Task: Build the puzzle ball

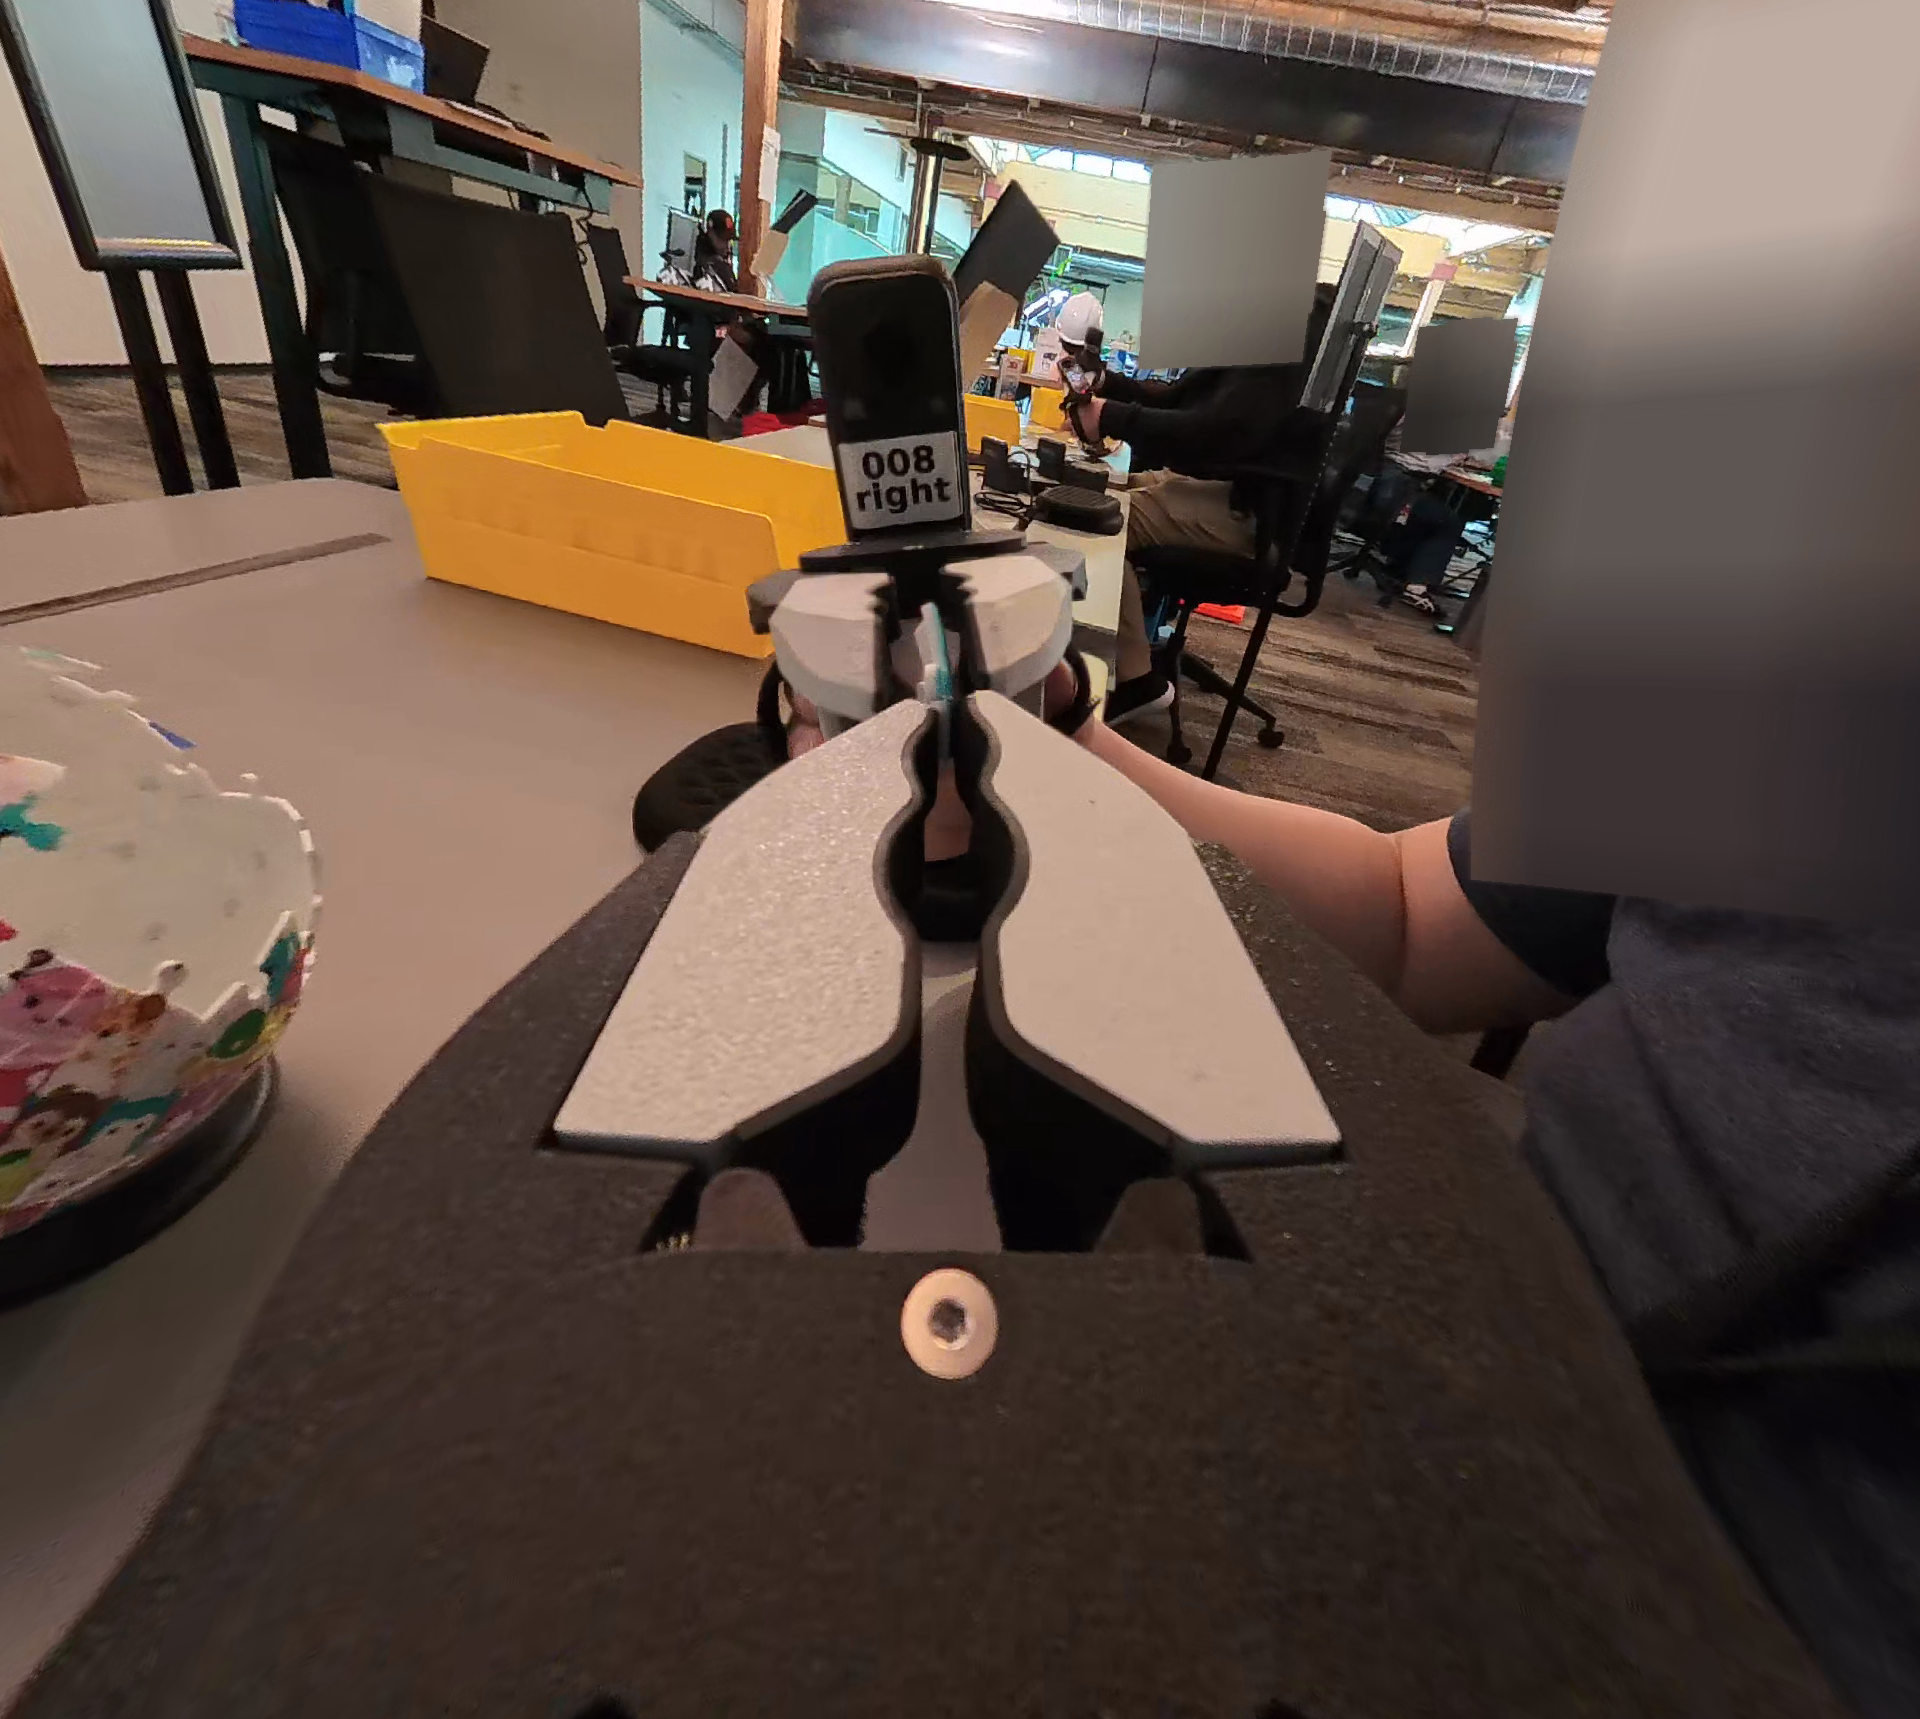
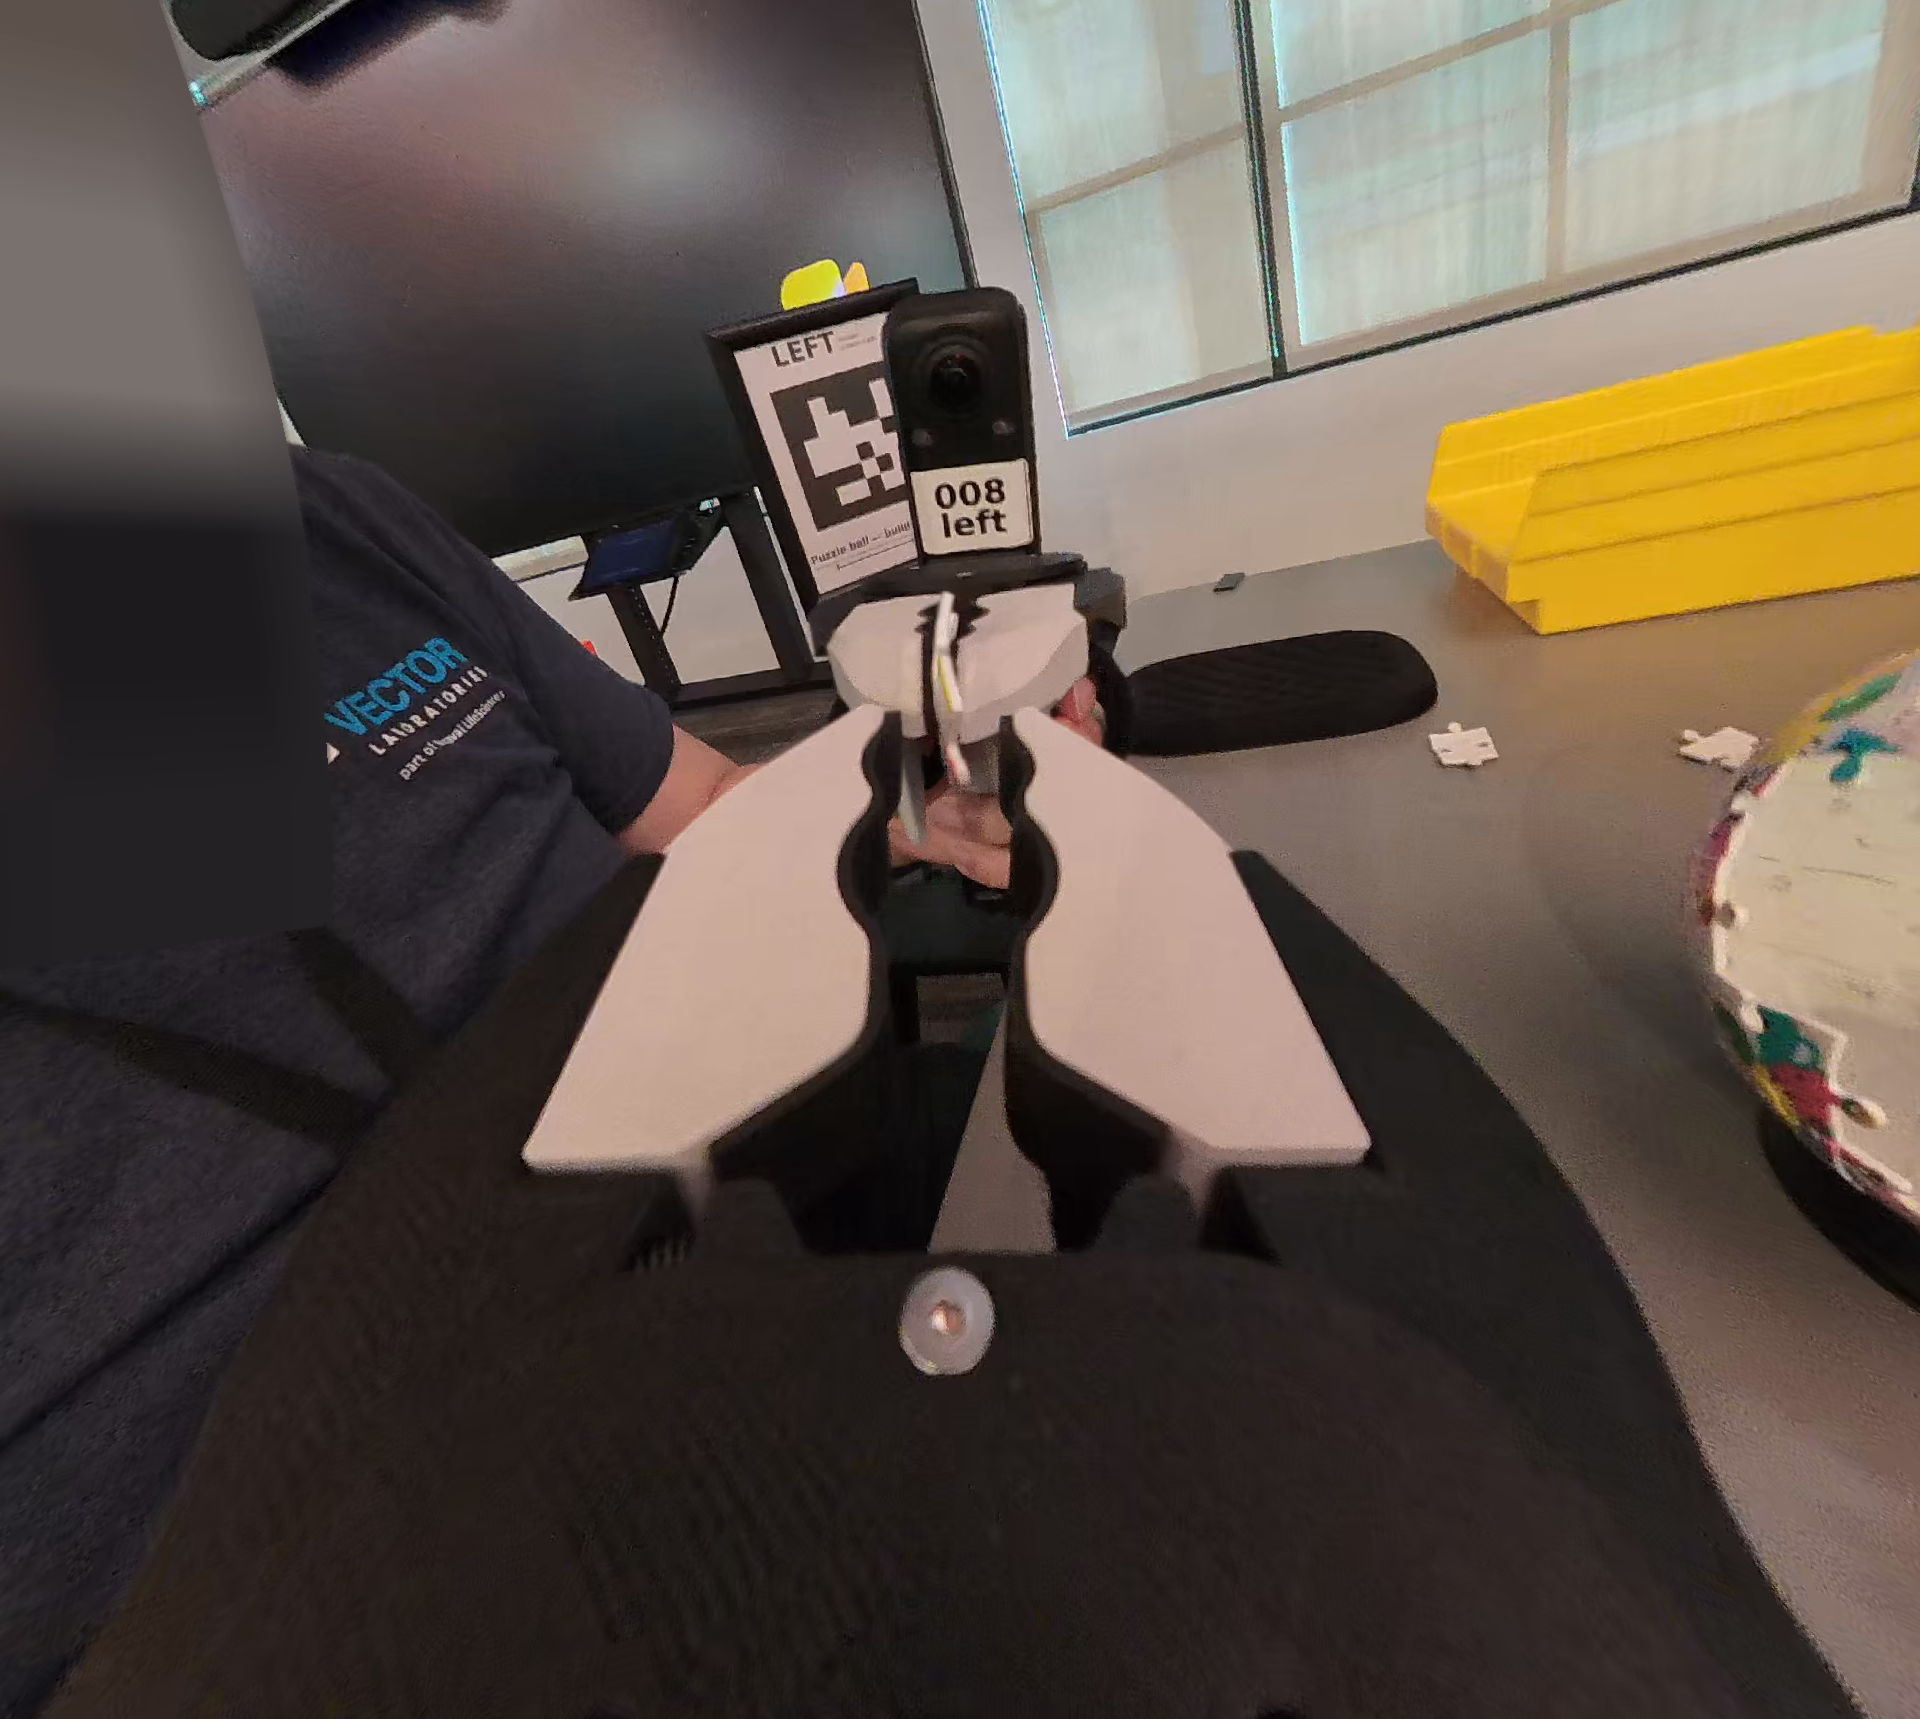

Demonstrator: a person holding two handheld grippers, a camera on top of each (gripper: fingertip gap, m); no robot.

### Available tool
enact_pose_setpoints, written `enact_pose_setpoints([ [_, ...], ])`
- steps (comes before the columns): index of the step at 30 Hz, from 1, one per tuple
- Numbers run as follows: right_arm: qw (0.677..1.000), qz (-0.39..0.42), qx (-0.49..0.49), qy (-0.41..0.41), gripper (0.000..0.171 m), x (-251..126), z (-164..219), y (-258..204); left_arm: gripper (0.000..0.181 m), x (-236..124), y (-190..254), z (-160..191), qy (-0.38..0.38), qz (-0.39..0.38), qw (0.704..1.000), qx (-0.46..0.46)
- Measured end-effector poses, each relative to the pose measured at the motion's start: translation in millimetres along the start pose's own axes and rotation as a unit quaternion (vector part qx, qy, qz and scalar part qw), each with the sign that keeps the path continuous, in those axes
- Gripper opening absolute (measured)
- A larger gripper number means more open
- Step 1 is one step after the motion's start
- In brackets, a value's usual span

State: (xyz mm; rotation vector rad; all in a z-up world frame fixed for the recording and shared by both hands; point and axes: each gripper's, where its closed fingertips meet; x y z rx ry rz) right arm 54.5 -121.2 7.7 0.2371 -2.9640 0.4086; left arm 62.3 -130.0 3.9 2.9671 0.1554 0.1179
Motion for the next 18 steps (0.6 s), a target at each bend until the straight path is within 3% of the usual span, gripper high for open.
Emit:
enact_pose_setpoints([
  [3, 1.0, -0.004, -0.003, -0.012, 0.007, -3, 8, 3, 0.002, 4, -3, 6, -0.007, 0.007, 1.0, -0.01],
  [8, 0.999, -0.022, 0.03, -0.025, 0.006, -10, 15, 9, 0.002, 9, -11, 15, -0.021, 0.006, 0.999, -0.024],
  [10, 0.999, -0.014, 0.03, -0.036, 0.027, -15, 13, 13, 0.002, 12, -14, 17, -0.028, 0.003, 0.999, -0.027],
  [11, 0.999, -0.003, 0.021, -0.041, 0.027, -18, 10, 16, 0.002, 13, -16, 17, -0.028, 0.001, 0.999, -0.029],
  [18, 0.977, -0.009, -0.059, -0.205, 0.017, -34, 0, 18, 0.002, 19, -20, 18, -0.033, -0.008, 0.999, -0.022],
])
Point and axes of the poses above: each gripper's, where its closed fingertips meet, x out along the fingers, z out of its underside, y = z × x across the jaws, and after that the axes turned 1 degree about -y, right-handed
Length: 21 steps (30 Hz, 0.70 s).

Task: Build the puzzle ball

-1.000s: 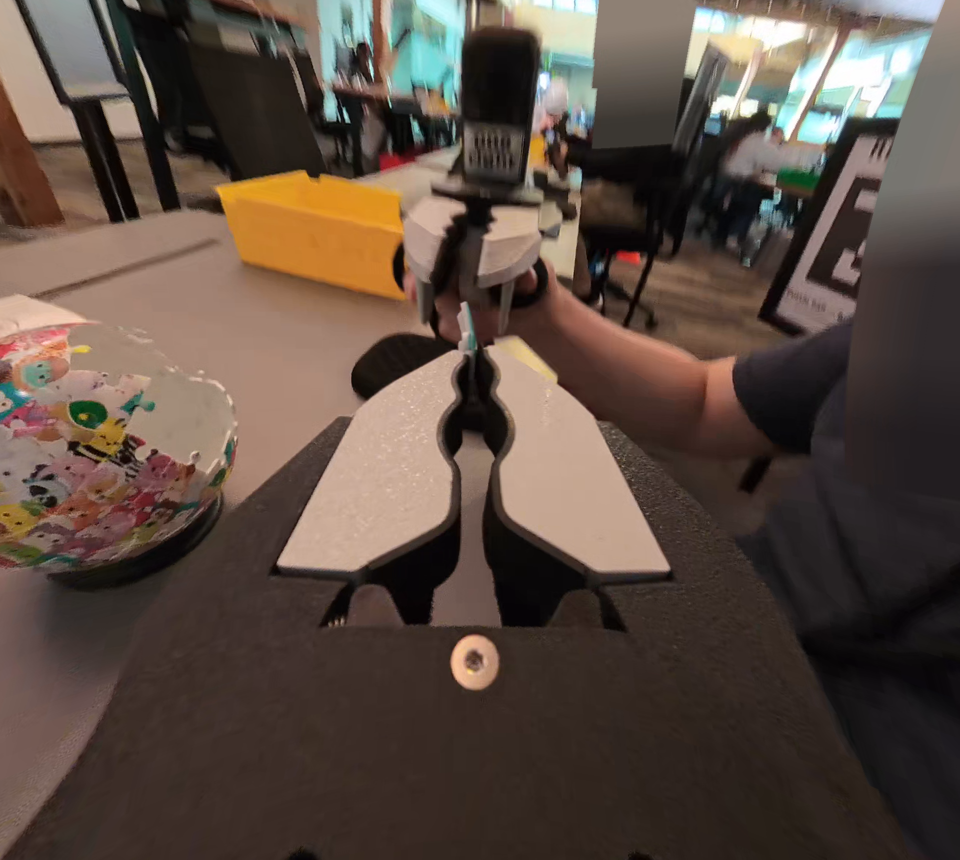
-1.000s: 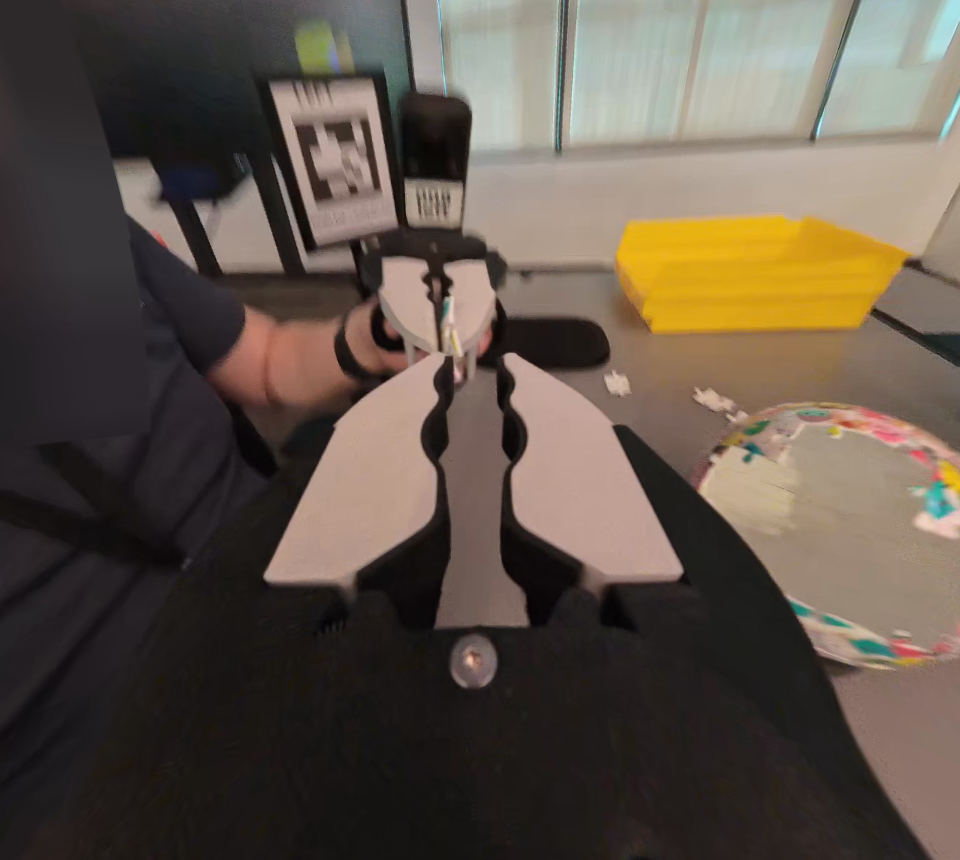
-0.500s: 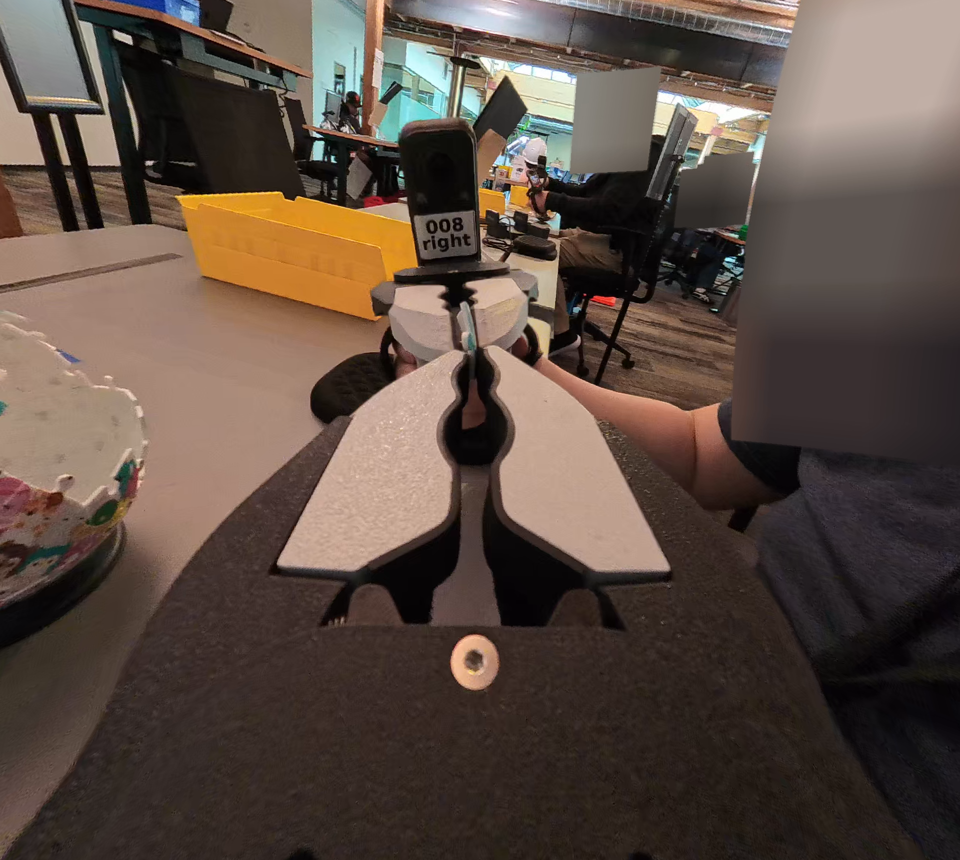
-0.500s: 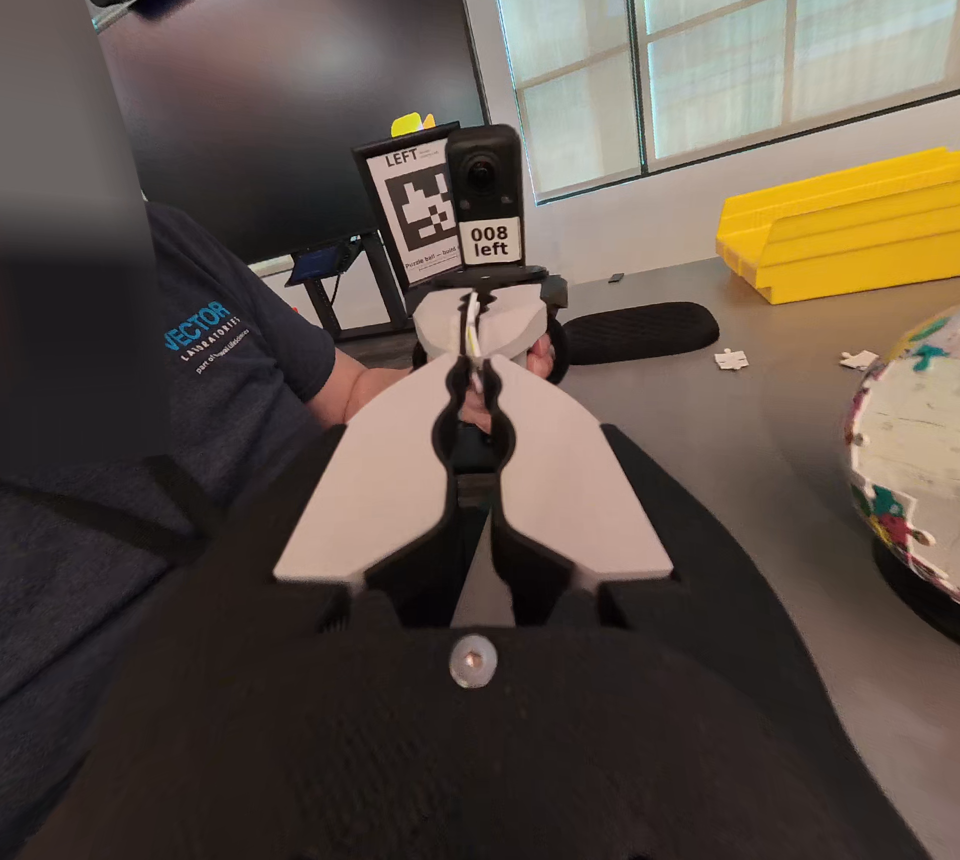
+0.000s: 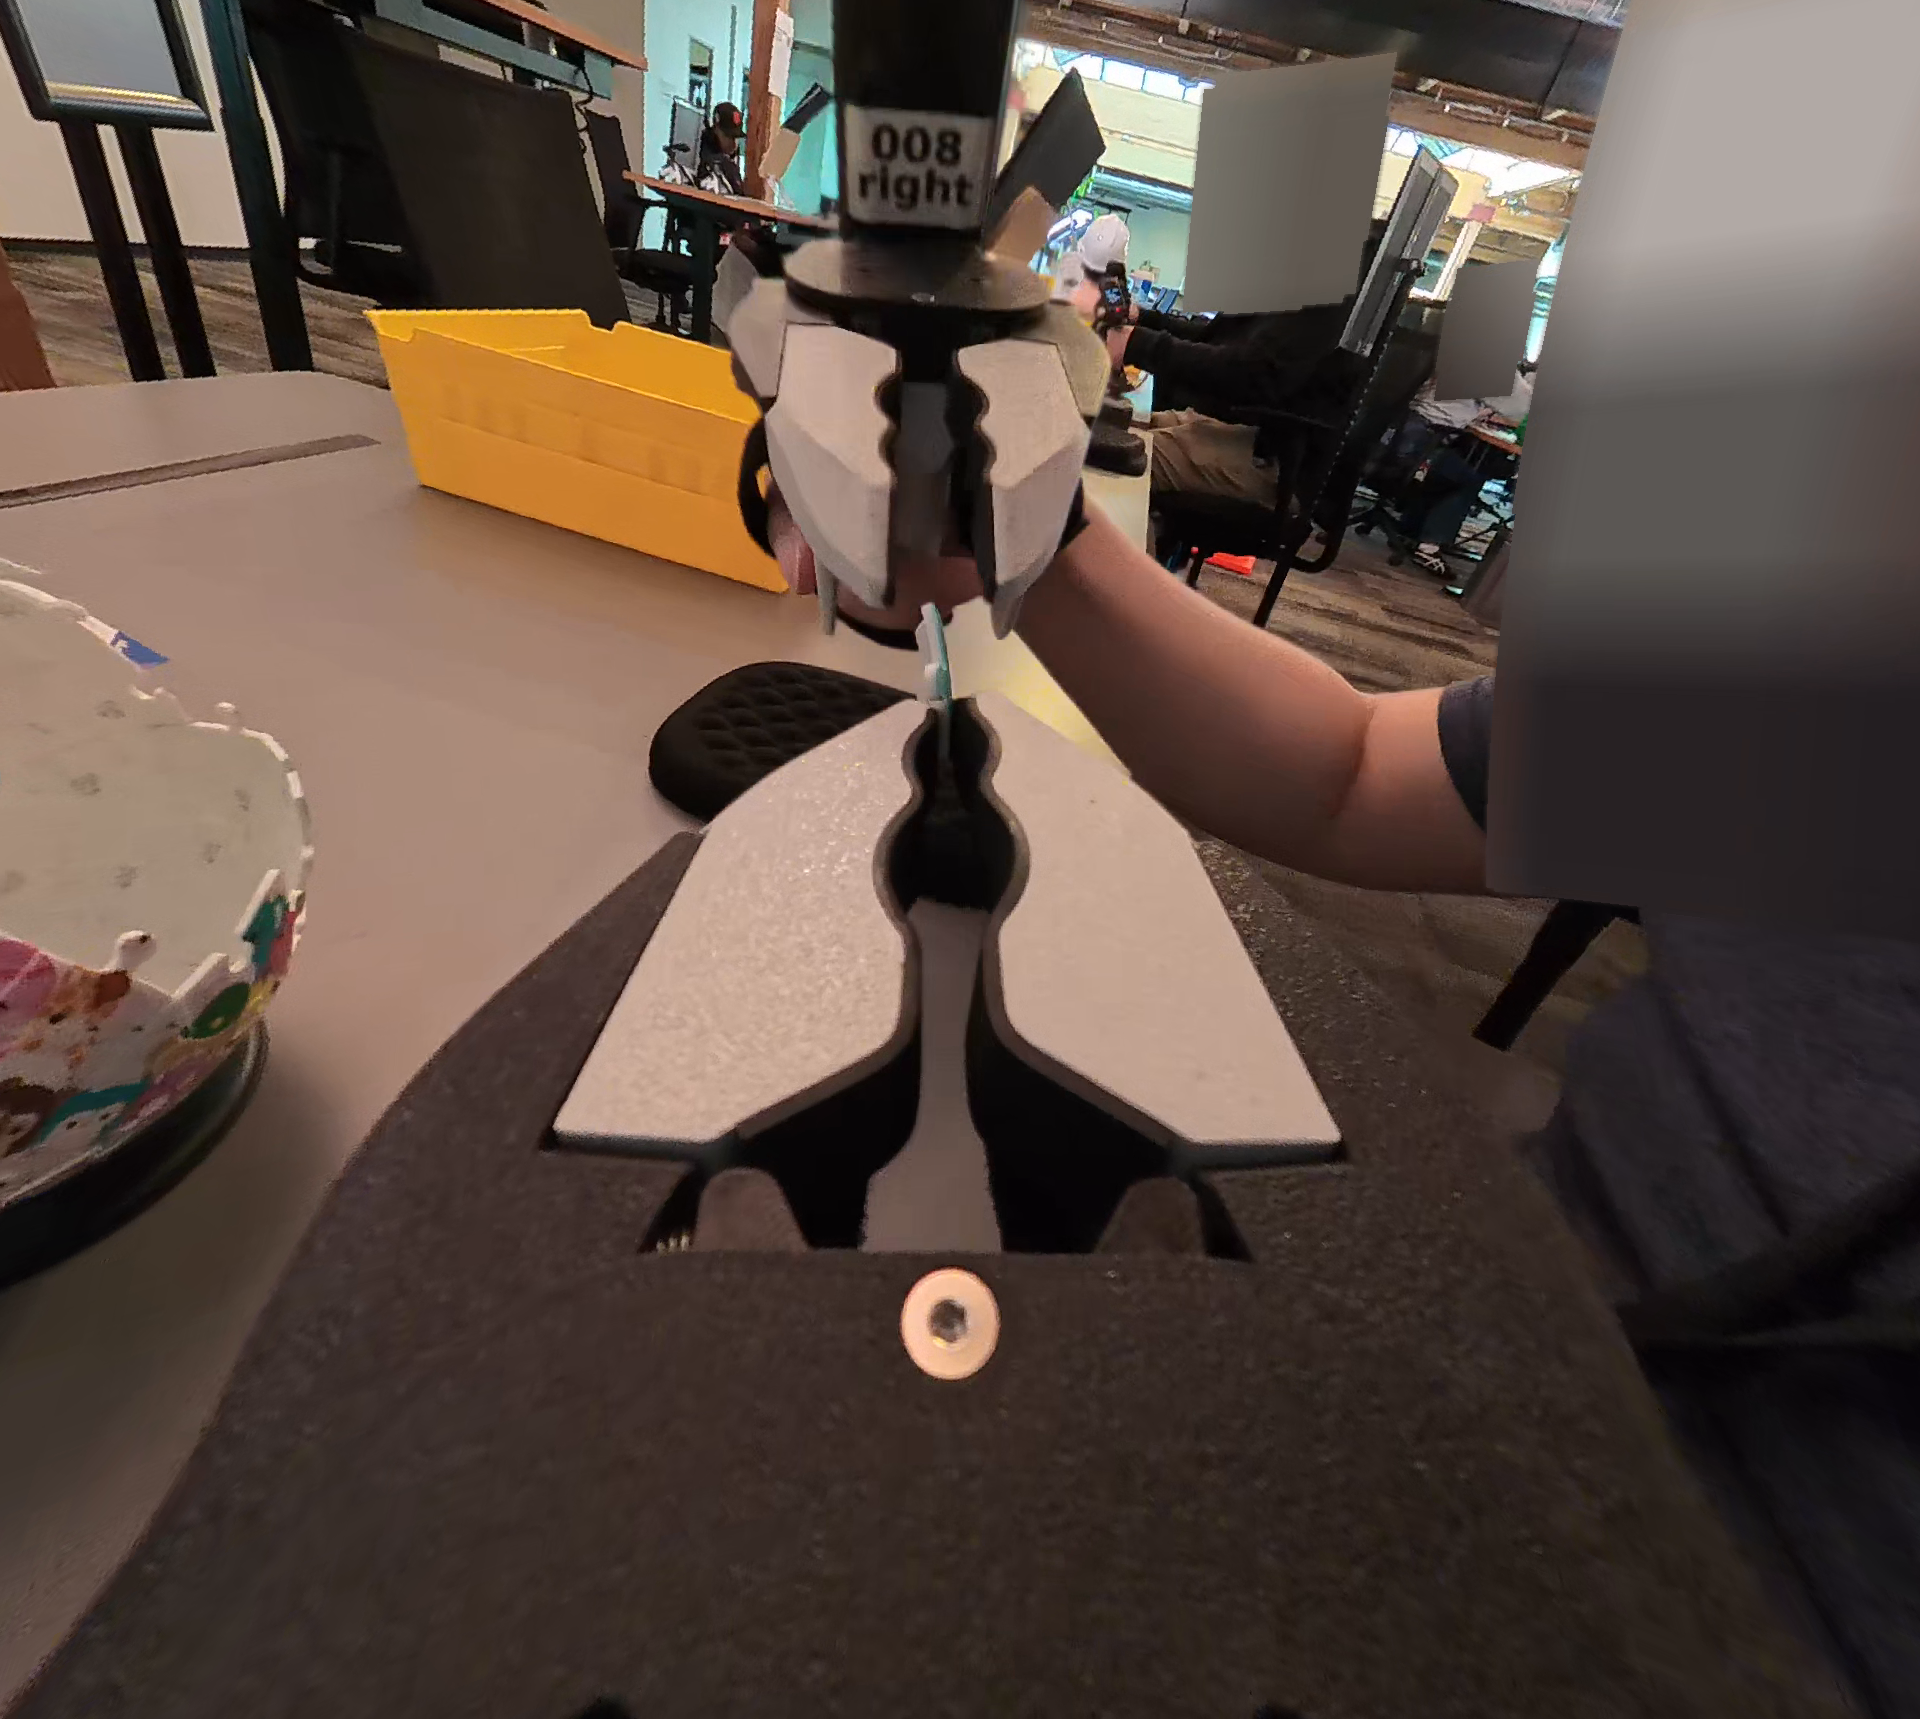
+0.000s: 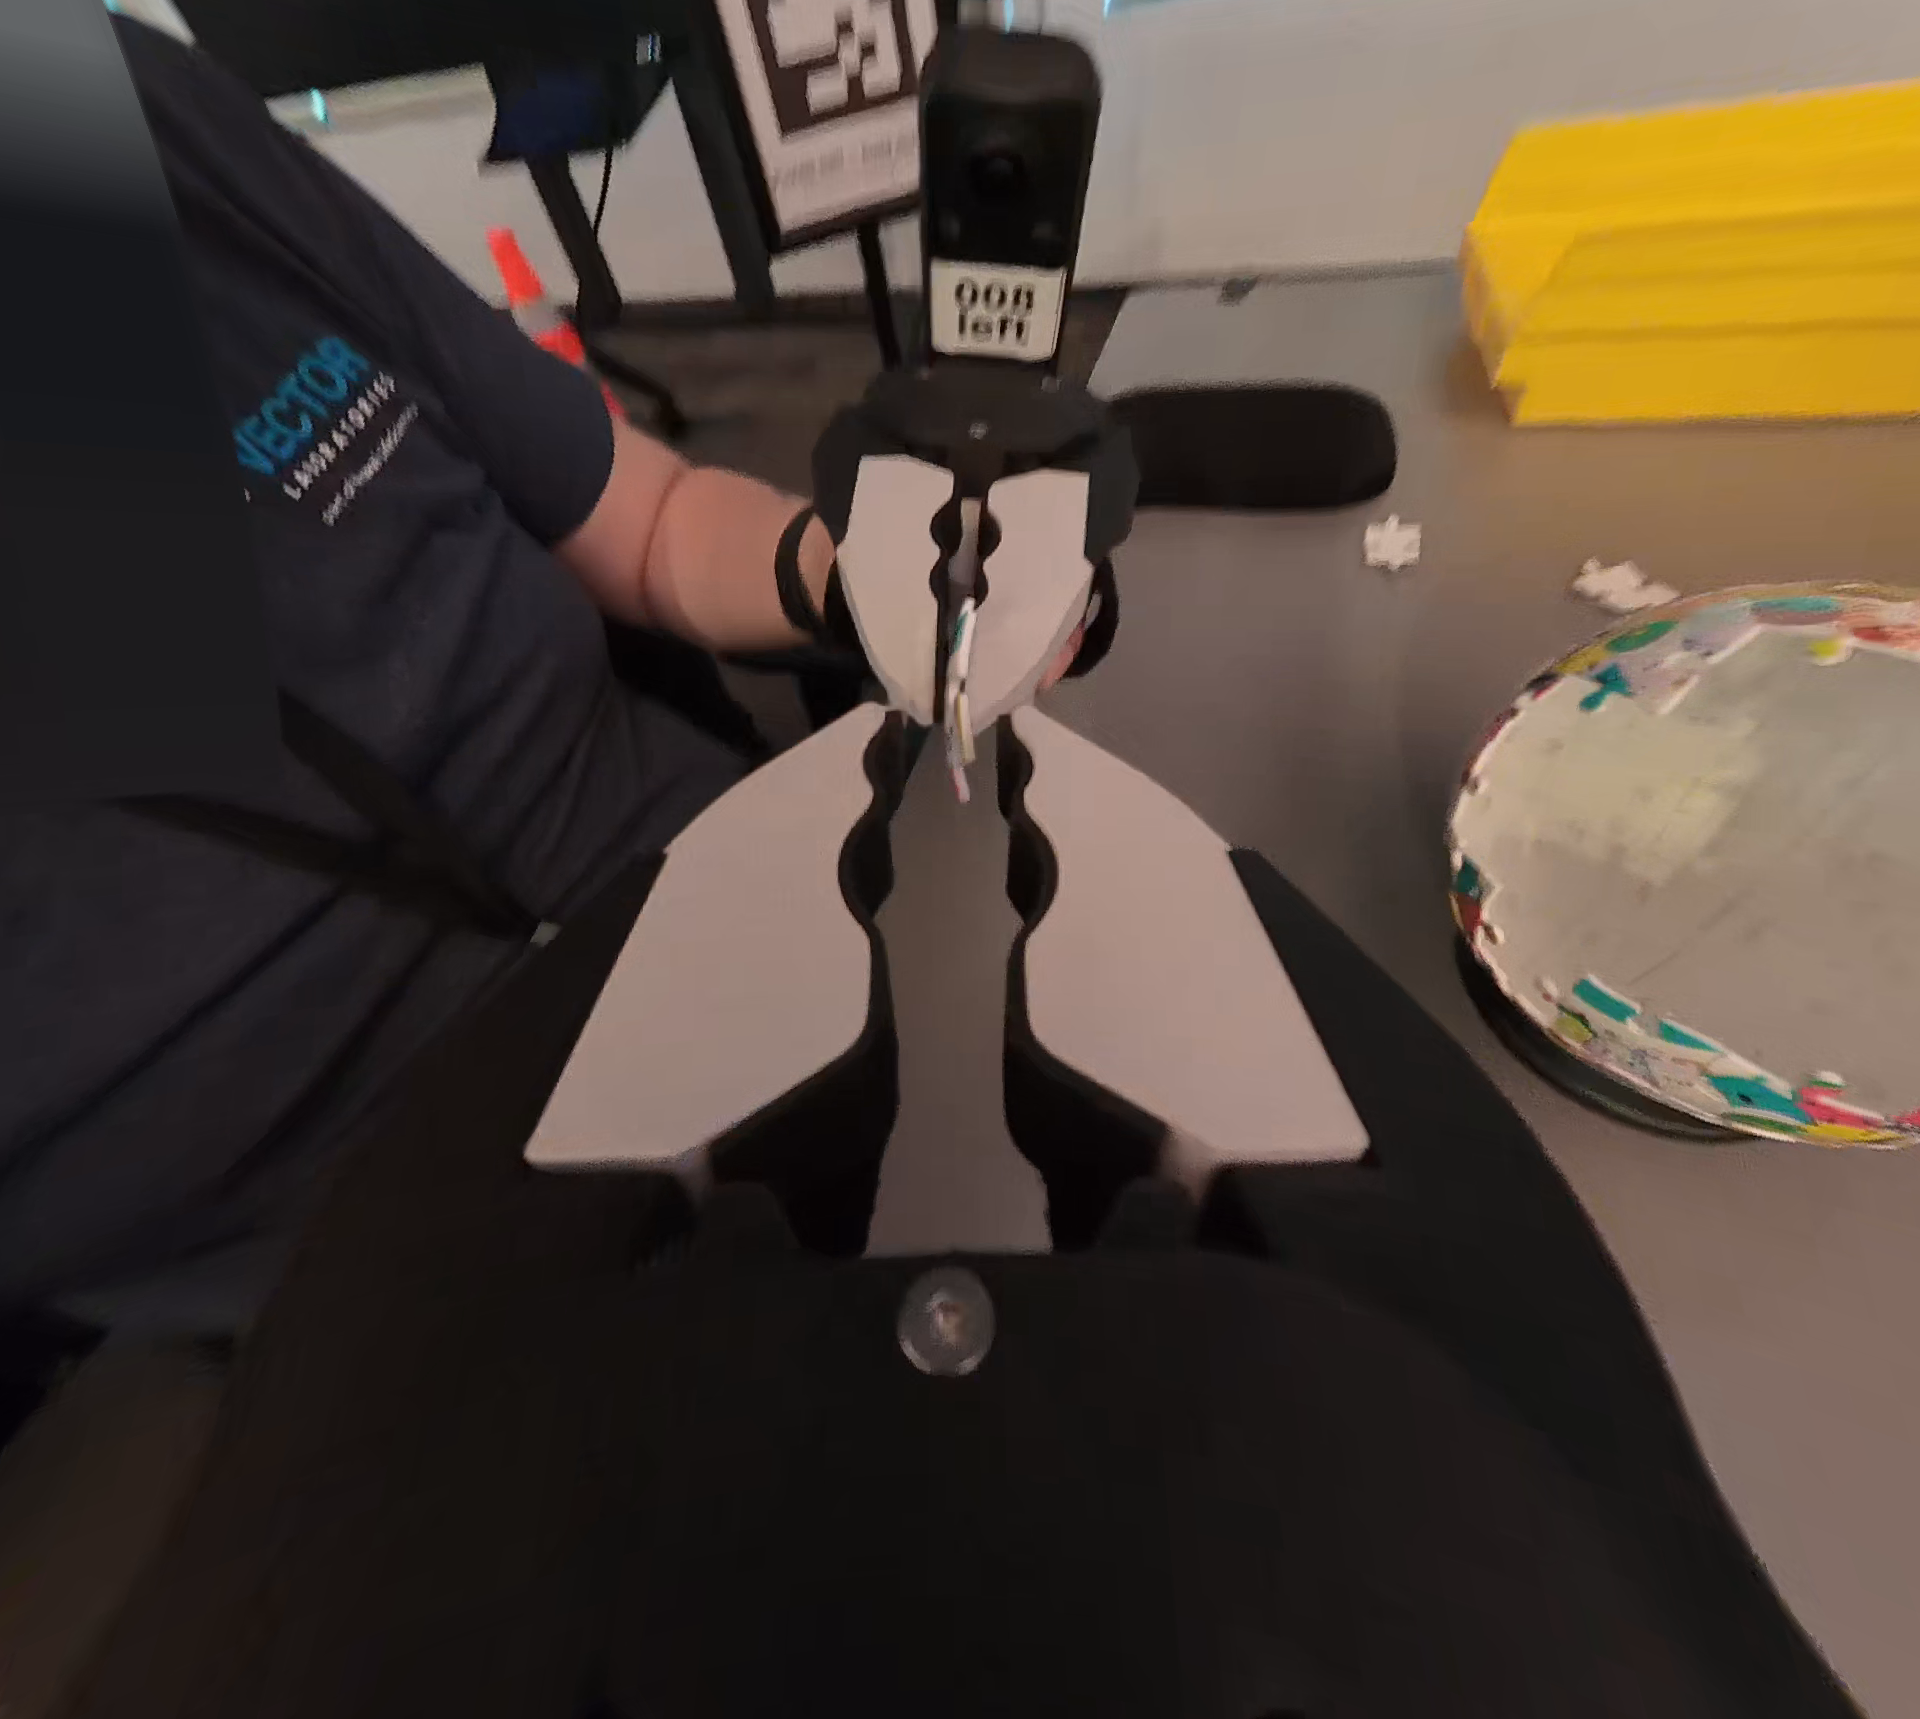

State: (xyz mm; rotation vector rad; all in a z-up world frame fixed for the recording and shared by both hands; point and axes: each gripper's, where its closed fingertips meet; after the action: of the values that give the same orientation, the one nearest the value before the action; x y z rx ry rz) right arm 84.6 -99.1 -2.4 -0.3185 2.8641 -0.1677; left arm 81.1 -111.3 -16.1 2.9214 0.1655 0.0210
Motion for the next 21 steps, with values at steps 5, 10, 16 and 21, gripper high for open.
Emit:
enact_pose_setpoints([
  [5, 0.998, -0.034, 0.011, -0.06, 0.008, 11, 13, 1, 0.002, 5, -1, 3, 0.002, -0.011, 1.0, 0.001],
  [10, 0.998, -0.056, 0.034, -0.017, 0.004, 8, 19, -1, 0.002, 10, -1, 12, 0.0, -0.009, 1.0, -0.01],
  [16, 0.999, -0.047, -0.006, 0.019, 0.003, 5, 18, -6, 0.004, 12, 5, 9, 0.004, -0.003, 1.0, 0.02],
  [21, 0.952, 0.074, -0.295, 0.032, 0.003, 2, 6, -36, 0.016, 5, 34, 1, -0.015, 0.024, 0.99, 0.136],
])
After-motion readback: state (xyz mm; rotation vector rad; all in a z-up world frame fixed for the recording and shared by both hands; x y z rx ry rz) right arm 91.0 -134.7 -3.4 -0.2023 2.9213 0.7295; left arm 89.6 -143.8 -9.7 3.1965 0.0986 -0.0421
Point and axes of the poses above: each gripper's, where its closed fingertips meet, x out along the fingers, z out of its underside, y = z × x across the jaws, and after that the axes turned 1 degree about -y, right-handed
